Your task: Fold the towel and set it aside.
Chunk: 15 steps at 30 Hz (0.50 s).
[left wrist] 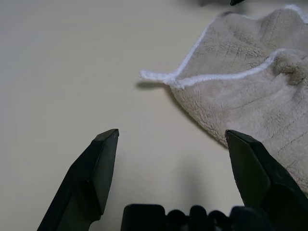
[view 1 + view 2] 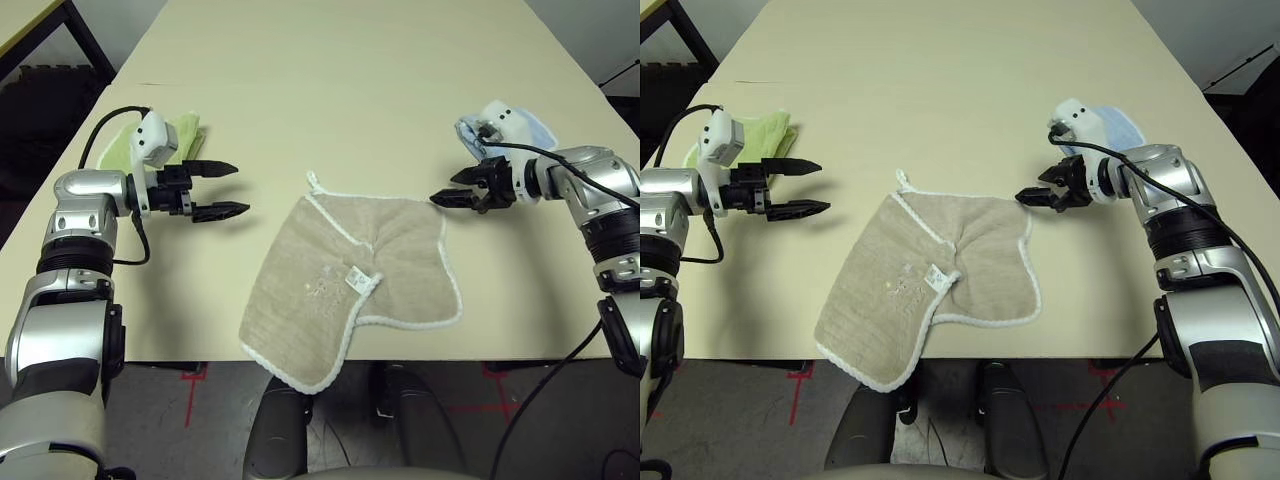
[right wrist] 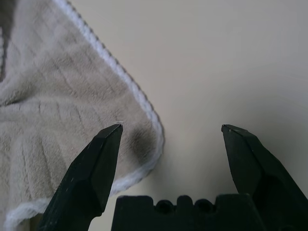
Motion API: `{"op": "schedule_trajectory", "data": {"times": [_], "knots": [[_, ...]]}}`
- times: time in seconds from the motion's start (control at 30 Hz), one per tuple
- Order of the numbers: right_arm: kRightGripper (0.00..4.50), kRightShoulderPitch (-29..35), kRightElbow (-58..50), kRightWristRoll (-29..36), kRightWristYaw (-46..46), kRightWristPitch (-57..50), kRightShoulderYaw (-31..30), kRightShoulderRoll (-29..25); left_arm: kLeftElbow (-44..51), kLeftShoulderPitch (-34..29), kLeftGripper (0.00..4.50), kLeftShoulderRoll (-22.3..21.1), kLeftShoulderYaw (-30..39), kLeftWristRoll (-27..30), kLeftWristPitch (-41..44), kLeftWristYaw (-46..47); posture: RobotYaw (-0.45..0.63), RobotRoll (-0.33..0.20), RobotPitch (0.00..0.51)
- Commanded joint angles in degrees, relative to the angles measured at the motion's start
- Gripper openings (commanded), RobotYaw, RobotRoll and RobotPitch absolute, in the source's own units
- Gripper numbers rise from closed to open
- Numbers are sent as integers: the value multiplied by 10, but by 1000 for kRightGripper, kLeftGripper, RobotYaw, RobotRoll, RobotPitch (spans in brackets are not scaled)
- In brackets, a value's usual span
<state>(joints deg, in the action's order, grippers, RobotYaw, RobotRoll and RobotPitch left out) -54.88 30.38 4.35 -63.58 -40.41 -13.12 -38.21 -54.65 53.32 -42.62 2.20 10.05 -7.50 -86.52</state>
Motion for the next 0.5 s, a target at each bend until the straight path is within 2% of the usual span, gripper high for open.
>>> {"op": "schedule_trajectory", "data": {"times": [0.03, 0.23, 0.5], "knots": [[4500, 26, -35, -20, 13, -4, -19, -1, 12, -2, 4482, 4, 4, 6, 5, -6, 33, 0, 212], [4500, 46, -41, -44, 42, 4, -32, 17, 14, -1, 4482, 6, 3, 6, 6, -7, 33, 0, 215], [4500, 15, 11, -46, 58, 5, -22, 44, 19, -2, 4482, 8, 2, 6, 10, -8, 31, 0, 221]]}}
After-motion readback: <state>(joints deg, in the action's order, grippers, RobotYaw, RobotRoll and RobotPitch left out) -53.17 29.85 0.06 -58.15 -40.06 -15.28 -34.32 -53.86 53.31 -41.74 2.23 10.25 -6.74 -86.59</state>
